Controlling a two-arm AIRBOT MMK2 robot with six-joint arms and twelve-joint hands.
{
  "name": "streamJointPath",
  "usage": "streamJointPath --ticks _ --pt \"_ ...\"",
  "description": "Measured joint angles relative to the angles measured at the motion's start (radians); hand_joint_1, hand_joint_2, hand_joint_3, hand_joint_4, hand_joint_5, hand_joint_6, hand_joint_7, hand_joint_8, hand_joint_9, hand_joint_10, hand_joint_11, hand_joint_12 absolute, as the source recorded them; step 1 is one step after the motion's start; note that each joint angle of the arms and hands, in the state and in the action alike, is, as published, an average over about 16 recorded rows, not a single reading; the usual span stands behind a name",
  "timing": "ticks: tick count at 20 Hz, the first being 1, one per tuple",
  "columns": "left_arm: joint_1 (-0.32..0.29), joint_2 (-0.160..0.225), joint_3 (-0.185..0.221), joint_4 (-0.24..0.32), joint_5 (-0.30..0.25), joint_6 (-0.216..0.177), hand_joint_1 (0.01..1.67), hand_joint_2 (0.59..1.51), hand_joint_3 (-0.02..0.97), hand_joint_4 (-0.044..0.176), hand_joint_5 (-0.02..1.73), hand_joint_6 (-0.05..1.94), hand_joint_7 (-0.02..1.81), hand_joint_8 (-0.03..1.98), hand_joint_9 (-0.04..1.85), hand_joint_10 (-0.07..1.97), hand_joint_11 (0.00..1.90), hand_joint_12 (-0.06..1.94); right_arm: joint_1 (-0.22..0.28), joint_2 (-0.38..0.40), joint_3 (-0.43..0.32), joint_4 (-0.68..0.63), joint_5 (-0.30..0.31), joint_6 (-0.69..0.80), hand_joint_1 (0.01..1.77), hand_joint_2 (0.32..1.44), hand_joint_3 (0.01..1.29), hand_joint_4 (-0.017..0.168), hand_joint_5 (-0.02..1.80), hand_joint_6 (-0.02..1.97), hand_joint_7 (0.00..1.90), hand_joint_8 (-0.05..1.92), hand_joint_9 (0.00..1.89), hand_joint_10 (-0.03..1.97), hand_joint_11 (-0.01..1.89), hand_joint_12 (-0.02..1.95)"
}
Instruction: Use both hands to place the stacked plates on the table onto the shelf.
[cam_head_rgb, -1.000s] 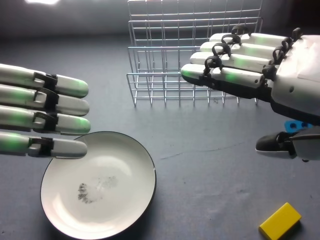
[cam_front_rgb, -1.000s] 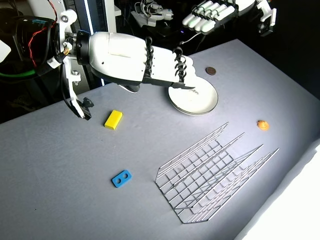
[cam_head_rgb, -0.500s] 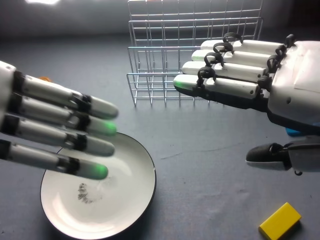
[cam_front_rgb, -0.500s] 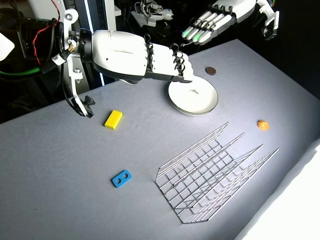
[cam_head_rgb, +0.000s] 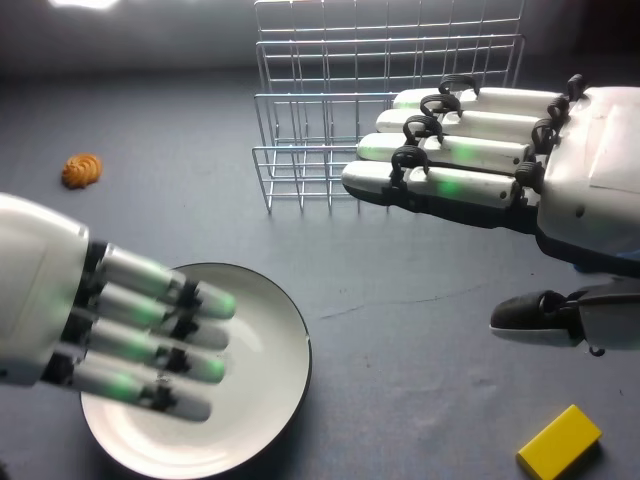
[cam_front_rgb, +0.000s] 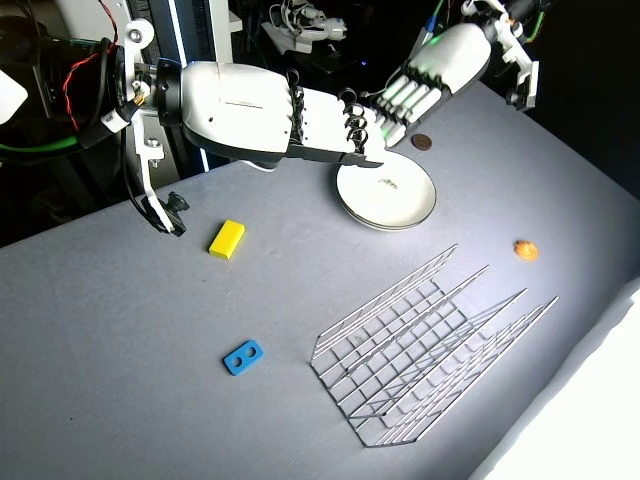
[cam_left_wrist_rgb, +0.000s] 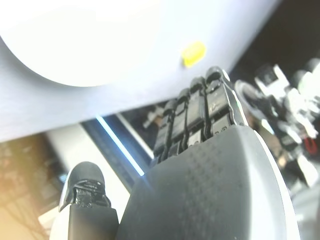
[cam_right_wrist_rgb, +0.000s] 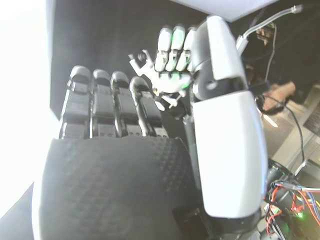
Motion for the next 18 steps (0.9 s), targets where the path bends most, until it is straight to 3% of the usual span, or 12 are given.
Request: streamJointPath --ticks 10,18 --pt "0.173 -0.015 0.041 0.008 0.154 -0.019 0.02 1.144 0.022 0.0 0.02 -0.01 0.02 -0.01 0.02 0.01 0.02 -0.01 -0.001 0.0 0.0 0.0 0.001 -0.009 1.05 1.07 0.02 0.002 0.02 0.02 0.02 0.01 0.01 0.0 0.02 0.01" --pt "0.237 -0.031 0.058 0.0 0.238 -0.058 0.02 1.148 0.022 -0.001 0.02 -0.01 0.02 -0.01 0.02 0.01 0.02 -0.01 -0.001 -0.002 0.0 0.0 0.001 -0.018 1.07 1.05 0.02 0.002 0.02 0.02 0.02 0.01 0.01 0.0 0.02 0.01"
